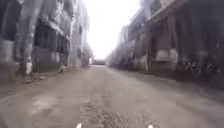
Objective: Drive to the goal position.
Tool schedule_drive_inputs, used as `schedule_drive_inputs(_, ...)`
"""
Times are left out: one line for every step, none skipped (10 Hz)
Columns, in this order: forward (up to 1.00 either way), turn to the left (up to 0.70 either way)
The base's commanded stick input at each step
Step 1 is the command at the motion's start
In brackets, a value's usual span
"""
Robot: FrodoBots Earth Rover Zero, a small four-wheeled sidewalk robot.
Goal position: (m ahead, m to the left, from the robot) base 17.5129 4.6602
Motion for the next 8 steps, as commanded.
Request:
schedule_drive_inputs(1.0,0.02)
schedule_drive_inputs(1.0,0.02)
schedule_drive_inputs(1.0,0.02)
schedule_drive_inputs(1.0,0.02)
schedule_drive_inputs(1.0,0.02)
schedule_drive_inputs(1.0,0.02)
schedule_drive_inputs(1.0,0.02)
schedule_drive_inputs(1.0,0.02)
